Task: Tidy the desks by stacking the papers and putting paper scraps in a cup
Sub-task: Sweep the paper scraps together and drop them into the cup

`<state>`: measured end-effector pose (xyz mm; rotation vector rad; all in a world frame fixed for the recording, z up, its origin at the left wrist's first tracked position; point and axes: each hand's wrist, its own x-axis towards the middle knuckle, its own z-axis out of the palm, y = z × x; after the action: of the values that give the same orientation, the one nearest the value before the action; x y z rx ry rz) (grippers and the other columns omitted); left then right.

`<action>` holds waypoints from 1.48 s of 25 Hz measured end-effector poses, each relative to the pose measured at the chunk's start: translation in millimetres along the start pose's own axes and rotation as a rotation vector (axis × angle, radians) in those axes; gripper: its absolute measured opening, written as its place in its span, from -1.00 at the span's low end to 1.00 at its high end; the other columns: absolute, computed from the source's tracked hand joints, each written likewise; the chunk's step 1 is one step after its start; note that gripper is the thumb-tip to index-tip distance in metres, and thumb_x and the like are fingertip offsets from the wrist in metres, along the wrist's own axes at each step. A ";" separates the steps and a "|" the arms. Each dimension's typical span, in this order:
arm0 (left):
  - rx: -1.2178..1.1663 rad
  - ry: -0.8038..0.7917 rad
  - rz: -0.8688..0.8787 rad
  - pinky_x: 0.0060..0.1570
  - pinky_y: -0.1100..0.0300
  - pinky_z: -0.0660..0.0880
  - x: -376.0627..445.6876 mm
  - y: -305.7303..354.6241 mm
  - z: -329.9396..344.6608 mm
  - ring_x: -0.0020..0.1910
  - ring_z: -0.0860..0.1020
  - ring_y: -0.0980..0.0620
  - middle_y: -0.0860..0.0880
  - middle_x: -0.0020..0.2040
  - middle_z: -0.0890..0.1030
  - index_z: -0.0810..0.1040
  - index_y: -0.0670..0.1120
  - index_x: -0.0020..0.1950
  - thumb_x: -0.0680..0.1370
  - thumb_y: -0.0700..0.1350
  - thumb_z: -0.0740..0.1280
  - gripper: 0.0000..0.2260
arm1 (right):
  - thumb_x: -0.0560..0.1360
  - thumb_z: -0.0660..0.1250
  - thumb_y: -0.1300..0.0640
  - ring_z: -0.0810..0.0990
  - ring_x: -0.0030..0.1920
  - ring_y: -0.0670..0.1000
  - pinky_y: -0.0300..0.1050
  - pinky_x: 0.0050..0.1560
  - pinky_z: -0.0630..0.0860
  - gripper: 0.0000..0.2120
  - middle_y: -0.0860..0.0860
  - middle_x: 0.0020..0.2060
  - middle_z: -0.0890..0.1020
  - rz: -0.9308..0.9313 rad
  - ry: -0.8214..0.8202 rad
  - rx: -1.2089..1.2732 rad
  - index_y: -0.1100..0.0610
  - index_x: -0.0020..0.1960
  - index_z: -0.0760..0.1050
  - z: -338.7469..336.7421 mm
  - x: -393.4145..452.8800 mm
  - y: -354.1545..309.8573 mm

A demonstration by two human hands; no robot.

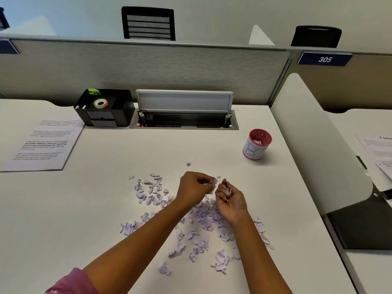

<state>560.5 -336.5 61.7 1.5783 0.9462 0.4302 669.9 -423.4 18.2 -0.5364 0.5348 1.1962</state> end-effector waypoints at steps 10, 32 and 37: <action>0.050 -0.127 0.168 0.06 0.37 0.54 -3.9 15.0 20.3 0.06 0.63 0.23 0.11 0.06 0.70 0.69 0.02 0.11 0.44 -0.24 0.48 -0.72 | 0.60 0.16 0.25 0.56 -0.24 0.00 -0.23 -0.22 0.60 -0.79 0.11 -0.30 0.52 -0.096 0.007 0.006 0.24 -0.16 0.50 7.5 2.7 8.0; 0.563 -0.180 0.146 0.55 0.03 -0.08 75.3 -81.1 -27.1 0.58 -0.13 0.04 0.02 0.61 -0.03 0.04 -0.01 0.60 0.49 0.12 0.42 -0.18 | 0.67 0.15 0.06 0.60 -0.38 -0.13 -0.31 -0.33 0.52 -0.70 -0.02 -0.34 0.62 -0.596 -0.019 -0.261 0.14 -0.15 0.52 106.1 34.1 -173.4; 0.549 -0.166 0.178 0.54 0.04 -0.07 75.3 -83.9 -27.2 0.58 -0.10 0.02 -0.01 0.61 0.02 0.10 -0.04 0.59 0.49 0.10 0.43 -0.22 | 0.67 0.14 -0.04 0.55 -0.32 -0.09 -0.27 -0.27 0.50 -0.63 -0.01 -0.31 0.60 -0.873 0.157 -0.652 0.14 -0.16 0.54 125.8 54.7 -188.8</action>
<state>558.1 -262.7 -27.7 2.1705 0.8381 0.1584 878.4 -355.2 98.1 -1.2707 -0.0142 0.4555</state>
